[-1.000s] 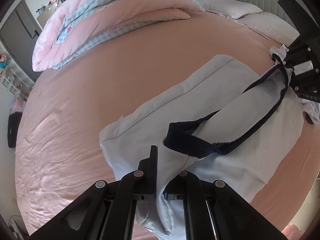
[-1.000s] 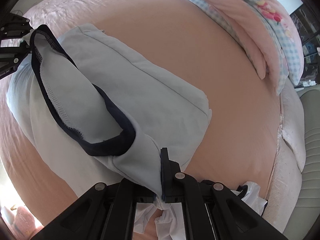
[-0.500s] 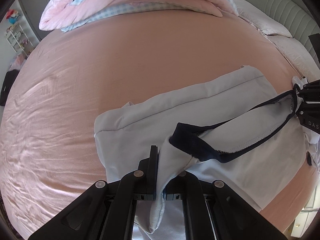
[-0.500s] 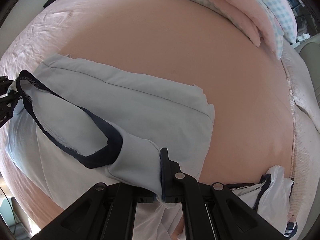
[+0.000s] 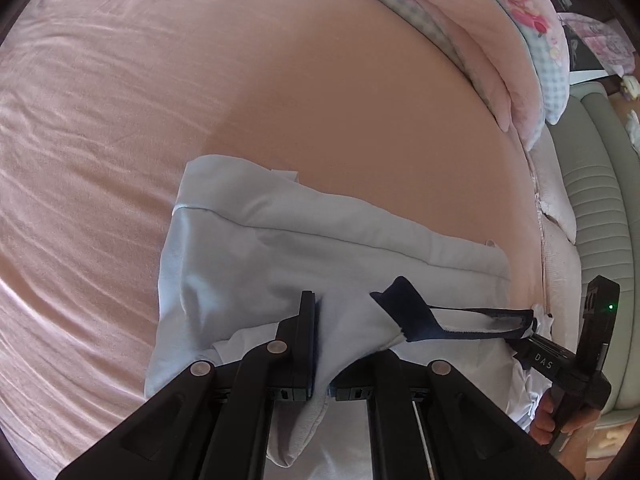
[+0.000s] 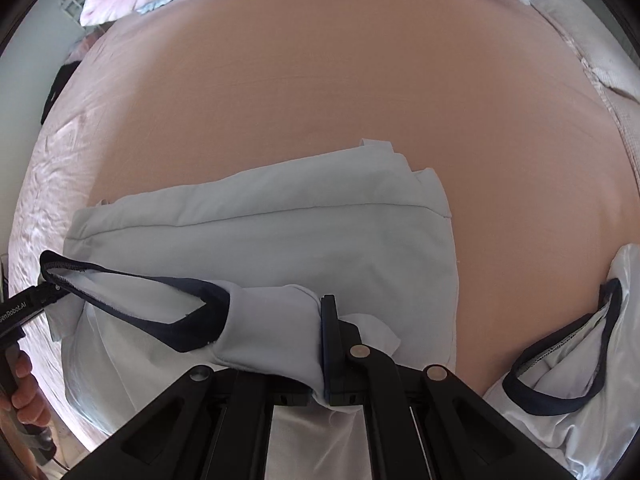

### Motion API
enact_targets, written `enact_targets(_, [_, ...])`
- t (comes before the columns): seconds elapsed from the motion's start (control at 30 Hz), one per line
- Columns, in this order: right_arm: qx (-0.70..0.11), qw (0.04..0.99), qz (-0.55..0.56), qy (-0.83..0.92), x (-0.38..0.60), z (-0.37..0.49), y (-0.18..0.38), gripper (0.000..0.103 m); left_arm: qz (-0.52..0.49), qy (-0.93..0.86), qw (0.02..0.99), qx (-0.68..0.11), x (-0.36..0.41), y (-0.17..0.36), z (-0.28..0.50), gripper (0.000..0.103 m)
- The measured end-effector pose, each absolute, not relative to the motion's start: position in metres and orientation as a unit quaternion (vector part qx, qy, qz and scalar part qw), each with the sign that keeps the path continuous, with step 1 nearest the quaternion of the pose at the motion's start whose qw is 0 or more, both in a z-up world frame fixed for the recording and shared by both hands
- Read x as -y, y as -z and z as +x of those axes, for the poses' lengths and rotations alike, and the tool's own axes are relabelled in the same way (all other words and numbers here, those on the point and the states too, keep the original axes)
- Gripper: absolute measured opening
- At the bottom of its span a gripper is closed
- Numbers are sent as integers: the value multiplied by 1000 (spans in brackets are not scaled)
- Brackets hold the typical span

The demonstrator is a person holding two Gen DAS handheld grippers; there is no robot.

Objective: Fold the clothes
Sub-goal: 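Lower the hem onto the folded top and open both grippers, then move both open grippers to the folded edge of the white top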

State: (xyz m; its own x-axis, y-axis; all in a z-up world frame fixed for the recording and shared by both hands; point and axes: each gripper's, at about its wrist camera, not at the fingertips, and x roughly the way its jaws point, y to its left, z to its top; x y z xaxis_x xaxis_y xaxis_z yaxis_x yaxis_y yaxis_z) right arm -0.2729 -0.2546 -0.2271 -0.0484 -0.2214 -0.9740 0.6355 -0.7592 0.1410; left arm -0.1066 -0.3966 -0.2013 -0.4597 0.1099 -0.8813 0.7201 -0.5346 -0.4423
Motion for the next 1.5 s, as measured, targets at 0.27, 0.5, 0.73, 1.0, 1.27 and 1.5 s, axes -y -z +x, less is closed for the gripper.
enact_targets(0.27, [-153, 292, 613, 718, 257, -276, 222, 1, 501, 724, 216, -421, 400, 193, -124, 6])
enact_targets(0.5, [-138, 273, 630, 714, 260, -279, 224, 3, 519, 703, 225, -431, 406, 195, -134, 11])
enact_targets(0.73, [-112, 276, 654, 695, 253, -286, 223, 6, 513, 690, 218, -462, 416, 186, -135, 69])
enact_targets(1.0, [-100, 290, 671, 675, 246, -294, 214, 8, 497, 700, 248, -450, 427, 167, -137, 77])
enact_targets(1.27, [-383, 266, 545, 697, 276, -258, 189, 40, 545, 709, 254, -368, 410, 178, -150, 77])
enact_targets(1.5, [-337, 237, 514, 753, 262, -256, 168, 55, 544, 715, 257, -356, 409, 178, -155, 77])
